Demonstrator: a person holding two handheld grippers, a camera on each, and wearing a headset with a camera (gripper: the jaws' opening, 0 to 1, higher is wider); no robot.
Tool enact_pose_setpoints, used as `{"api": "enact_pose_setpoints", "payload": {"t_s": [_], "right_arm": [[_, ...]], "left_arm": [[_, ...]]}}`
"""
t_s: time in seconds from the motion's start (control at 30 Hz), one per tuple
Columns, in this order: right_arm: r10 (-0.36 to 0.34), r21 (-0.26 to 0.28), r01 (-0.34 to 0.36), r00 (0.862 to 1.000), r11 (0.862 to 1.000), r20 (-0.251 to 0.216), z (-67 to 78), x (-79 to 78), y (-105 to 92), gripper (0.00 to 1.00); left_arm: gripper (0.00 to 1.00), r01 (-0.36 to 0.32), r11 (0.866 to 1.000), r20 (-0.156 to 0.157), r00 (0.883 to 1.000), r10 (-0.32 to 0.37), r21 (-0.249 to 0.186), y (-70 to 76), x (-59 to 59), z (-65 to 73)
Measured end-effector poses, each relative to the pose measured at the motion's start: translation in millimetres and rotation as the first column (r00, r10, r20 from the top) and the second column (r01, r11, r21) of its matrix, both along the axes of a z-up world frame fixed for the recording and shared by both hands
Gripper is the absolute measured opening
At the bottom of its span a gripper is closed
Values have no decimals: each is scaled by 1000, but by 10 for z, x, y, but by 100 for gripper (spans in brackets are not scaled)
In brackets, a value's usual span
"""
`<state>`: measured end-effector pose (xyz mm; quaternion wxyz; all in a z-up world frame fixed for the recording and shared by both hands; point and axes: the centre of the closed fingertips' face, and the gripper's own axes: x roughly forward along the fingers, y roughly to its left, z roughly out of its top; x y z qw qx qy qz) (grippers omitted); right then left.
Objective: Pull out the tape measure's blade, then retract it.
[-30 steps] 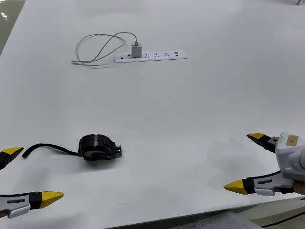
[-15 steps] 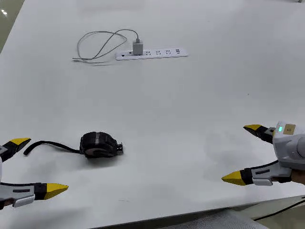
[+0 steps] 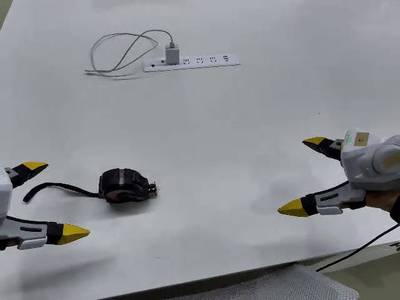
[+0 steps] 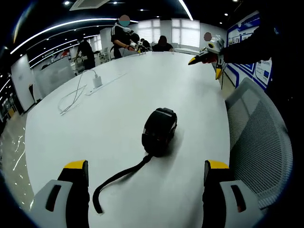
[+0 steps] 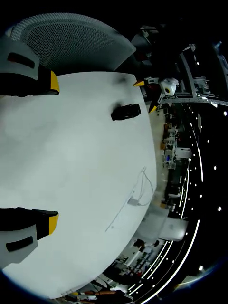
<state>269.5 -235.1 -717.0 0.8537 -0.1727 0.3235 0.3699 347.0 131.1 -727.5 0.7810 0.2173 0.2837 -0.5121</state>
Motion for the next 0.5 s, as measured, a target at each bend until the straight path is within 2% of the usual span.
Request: {"api": "enact_pose_setpoints", "payload": {"t_s": [0.2,0.3,0.5], "right_arm": [[38,-7,-38,999,999,-1,-7,68,103,99],[52,-12,-52,999,999,-3,-17,93,150,99],[69,-9,-69,998,998,-5,6,138,239,99]], "left_arm": [[99,56,998,2,998,-56,19,-115,69,39],[99,82,996,4,997,-82,32,-172,72,47],[99,125,991,-11,992,-125,46,-266,57,32]]}}
